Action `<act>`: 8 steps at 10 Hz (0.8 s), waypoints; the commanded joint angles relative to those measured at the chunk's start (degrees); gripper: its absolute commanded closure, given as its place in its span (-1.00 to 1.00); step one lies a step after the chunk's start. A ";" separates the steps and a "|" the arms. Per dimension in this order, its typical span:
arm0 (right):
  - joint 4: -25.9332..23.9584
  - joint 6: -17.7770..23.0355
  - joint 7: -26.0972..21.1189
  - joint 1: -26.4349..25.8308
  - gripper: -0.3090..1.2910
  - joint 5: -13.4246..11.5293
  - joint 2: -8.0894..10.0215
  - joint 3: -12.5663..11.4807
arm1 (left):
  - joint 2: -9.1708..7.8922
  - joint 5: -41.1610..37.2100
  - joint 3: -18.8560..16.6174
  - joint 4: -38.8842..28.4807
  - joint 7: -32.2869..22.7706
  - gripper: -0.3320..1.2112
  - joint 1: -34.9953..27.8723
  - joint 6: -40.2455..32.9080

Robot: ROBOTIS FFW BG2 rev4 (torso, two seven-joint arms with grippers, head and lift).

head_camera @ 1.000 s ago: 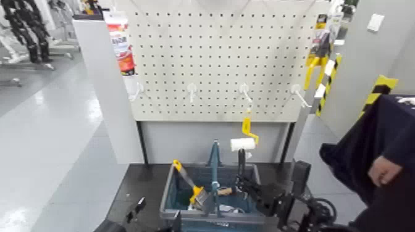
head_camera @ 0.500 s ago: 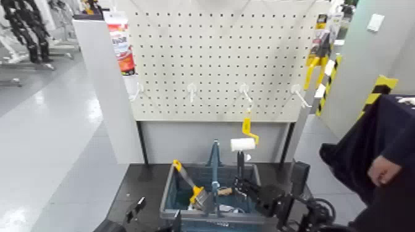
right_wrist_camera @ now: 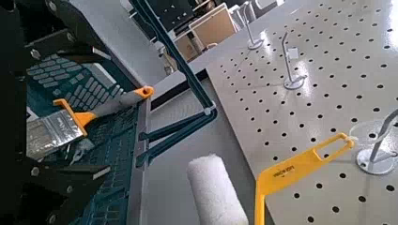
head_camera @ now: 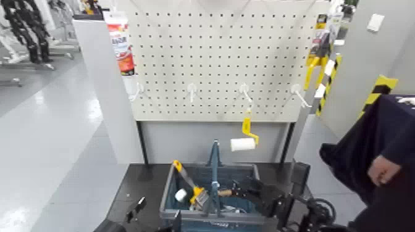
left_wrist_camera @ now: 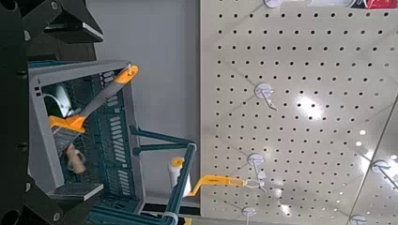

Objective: Put the black wrench into the crate.

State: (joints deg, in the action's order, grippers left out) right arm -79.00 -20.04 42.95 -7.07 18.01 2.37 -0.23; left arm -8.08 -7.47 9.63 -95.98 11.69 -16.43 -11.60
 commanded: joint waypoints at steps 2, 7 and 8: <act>-0.28 0.26 0.29 -0.05 -0.54 0.18 0.00 -0.03 | 0.00 0.00 0.04 0.00 0.00 -0.34 -0.09 0.00; -6.61 5.71 -4.63 4.08 -0.50 -1.84 0.00 -0.56 | 0.00 0.00 0.04 0.00 0.00 -0.34 -0.09 0.00; -11.70 8.96 -10.26 7.77 -0.50 -3.86 0.00 -0.03 | 0.00 0.00 -0.05 0.00 0.09 -0.34 -0.18 0.00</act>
State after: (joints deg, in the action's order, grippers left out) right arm -87.93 -12.91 32.72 -1.24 15.41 2.37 -0.52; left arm -8.08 -7.47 9.63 -95.98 11.73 -16.58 -11.60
